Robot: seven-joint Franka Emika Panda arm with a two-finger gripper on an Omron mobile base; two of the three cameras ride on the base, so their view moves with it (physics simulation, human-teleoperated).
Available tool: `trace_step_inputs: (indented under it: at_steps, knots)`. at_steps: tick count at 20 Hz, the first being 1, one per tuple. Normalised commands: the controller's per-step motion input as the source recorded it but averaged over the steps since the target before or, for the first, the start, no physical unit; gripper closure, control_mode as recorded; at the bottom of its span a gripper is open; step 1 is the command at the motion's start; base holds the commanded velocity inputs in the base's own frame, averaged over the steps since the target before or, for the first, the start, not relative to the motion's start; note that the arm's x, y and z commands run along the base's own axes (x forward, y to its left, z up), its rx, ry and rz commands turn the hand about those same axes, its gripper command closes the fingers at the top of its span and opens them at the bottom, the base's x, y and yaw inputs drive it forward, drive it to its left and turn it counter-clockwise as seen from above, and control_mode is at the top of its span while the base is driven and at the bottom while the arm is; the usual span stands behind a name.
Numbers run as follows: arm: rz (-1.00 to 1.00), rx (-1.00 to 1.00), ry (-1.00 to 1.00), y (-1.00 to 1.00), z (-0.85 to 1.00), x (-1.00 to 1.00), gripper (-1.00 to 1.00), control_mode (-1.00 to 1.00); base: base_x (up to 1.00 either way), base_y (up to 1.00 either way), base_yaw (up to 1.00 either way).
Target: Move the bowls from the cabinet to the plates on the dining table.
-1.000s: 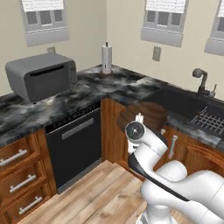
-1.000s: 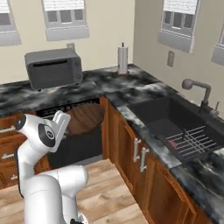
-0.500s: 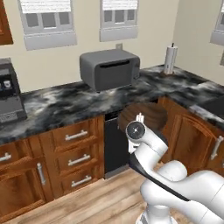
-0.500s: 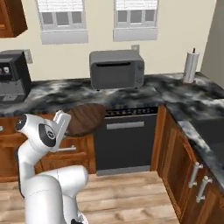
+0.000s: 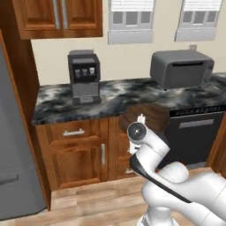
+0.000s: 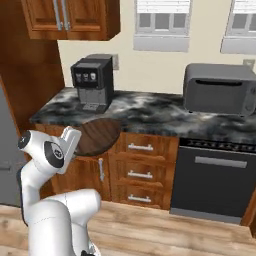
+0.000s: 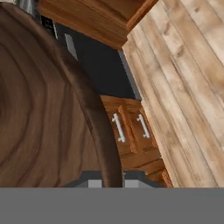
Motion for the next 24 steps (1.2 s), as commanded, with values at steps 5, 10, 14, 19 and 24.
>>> trace_step_inputs:
  at_steps: [5, 10, 14, 19, 24]
  knots:
    - [0.0, 0.0, 0.0, 0.0, 0.0, 0.0, 1.0, 1.0, 0.14, 0.71, 0.52]
    - [0.0, 0.0, 0.0, 0.0, 0.0, 0.0, 1.0, 1.0, 0.06, 0.72, 0.51]
    - [0.0, 0.0, 0.0, 0.0, 0.0, 0.0, 1.0, 1.0, 0.03, 0.76, 0.52]
    - [0.0, 0.0, 0.0, 0.0, 0.0, 0.0, 1.0, 1.0, 0.1, 0.7, 0.51]
    - [0.0, 0.0, 0.0, 0.0, 0.0, 0.0, 1.0, 1.0, 0.33, 0.57, 0.49]
